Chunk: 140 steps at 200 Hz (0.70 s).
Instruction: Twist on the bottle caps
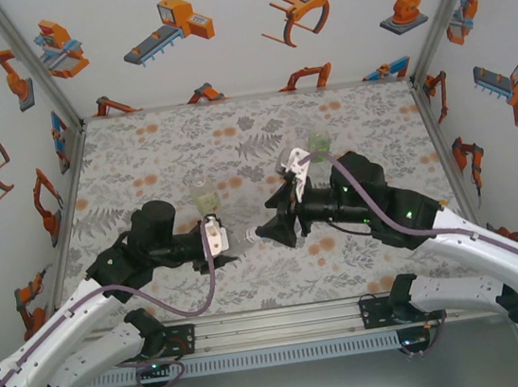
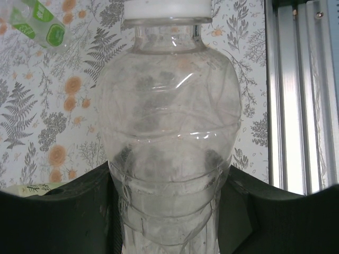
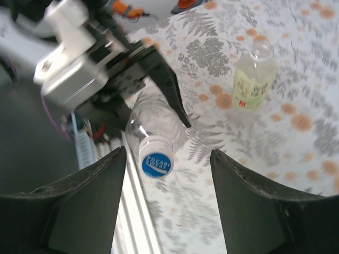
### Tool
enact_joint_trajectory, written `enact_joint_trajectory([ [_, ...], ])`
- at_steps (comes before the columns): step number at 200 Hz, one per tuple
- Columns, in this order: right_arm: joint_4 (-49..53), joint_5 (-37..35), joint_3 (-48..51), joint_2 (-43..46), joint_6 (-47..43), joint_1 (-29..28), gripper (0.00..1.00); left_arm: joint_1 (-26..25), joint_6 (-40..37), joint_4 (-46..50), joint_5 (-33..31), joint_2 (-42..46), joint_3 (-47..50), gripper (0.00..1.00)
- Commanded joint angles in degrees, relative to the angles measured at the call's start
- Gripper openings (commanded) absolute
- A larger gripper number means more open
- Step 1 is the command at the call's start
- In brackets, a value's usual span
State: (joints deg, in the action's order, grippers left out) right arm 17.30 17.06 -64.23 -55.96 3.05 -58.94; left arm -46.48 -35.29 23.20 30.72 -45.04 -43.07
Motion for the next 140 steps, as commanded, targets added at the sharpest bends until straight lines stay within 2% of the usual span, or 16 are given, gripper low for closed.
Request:
enact_joint_trajectory([
  [1,5.6,10.3,-3.1,-0.6,-24.1,-0.2,0.6,-0.2,-0.4,0.2,3.3,1.0,-1.9,0.0],
  [35,5.9,11.9,-2.9,-2.2,-29.3,-0.3,0.58,-0.2,-0.2,0.5,4.1,1.2,-2.2,0.0],
  [76,2.4,13.5,-0.7,-2.8,-28.5,-0.3,0.48,-0.2,0.1,0.5,4.7,1.1,-2.3,0.0],
  [140,-1.2,14.7,1.5,-3.4,-26.6,-0.3,0.41,-0.2,0.3,0.5,4.6,1.5,-2.1,0.0],
])
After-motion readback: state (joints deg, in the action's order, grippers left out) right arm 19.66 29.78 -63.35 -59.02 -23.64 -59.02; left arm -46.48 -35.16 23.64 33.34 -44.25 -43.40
